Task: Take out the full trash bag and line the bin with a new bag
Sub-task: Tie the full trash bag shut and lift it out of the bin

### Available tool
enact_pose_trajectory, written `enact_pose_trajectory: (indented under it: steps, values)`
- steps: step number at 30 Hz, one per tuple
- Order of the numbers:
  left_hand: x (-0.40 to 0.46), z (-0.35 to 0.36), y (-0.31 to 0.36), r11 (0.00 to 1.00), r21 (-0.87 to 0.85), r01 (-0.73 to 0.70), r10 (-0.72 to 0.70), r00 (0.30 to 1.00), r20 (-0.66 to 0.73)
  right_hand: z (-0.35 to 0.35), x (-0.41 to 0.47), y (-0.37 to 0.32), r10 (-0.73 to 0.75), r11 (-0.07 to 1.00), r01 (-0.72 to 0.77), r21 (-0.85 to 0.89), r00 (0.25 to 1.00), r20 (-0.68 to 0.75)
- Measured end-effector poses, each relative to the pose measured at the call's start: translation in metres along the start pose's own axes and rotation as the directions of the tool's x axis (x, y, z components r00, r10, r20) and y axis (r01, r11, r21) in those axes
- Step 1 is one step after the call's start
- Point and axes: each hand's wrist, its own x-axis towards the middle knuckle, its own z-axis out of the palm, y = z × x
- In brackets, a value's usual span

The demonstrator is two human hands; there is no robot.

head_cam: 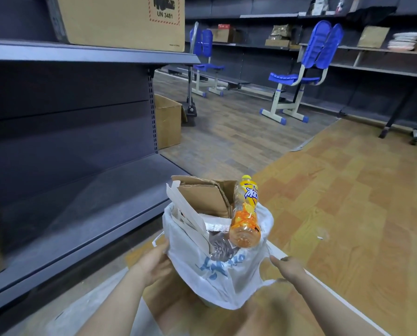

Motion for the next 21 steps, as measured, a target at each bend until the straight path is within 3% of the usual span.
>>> enact_pose_trajectory:
  steps: [3, 5, 7, 10, 13, 17, 21]
  values:
    - [0.001, 0.006, 0.003, 0.976, -0.218, -0.018, 0.011, 0.999, -0.030, 0.004, -0.007, -0.002, 0.008, 0.966, -0.027, -0.257, 0.997, -0.076]
    - [0.002, 0.004, 0.006, 0.971, -0.239, -0.030, 0.018, 0.998, -0.055, 0.004, -0.012, -0.009, 0.009, 0.966, -0.048, -0.255, 0.988, -0.151]
    - [0.001, 0.002, 0.008, 0.973, -0.228, -0.042, 0.023, 0.996, -0.086, -0.003, -0.017, -0.026, -0.058, 0.995, 0.033, -0.089, 0.955, -0.290]
    - [-0.005, 0.001, 0.010, 0.977, -0.200, -0.072, 0.055, 0.994, -0.089, -0.023, -0.042, -0.085, -0.225, 0.919, 0.348, 0.187, 0.850, -0.477]
    - [-0.009, 0.003, 0.012, 0.973, -0.212, -0.089, 0.072, 0.993, -0.090, -0.032, -0.077, -0.141, -0.418, 0.890, 0.454, 0.050, 0.853, -0.312]
    - [-0.016, 0.002, 0.013, 0.976, -0.192, -0.099, 0.077, 0.990, -0.119, -0.013, -0.098, -0.152, -0.348, 0.920, 0.318, -0.228, 0.932, -0.104]
    - [-0.018, -0.005, 0.018, 0.972, -0.183, -0.144, 0.120, 0.983, -0.137, -0.012, -0.096, -0.149, -0.314, 0.939, 0.288, -0.189, 0.940, -0.132]
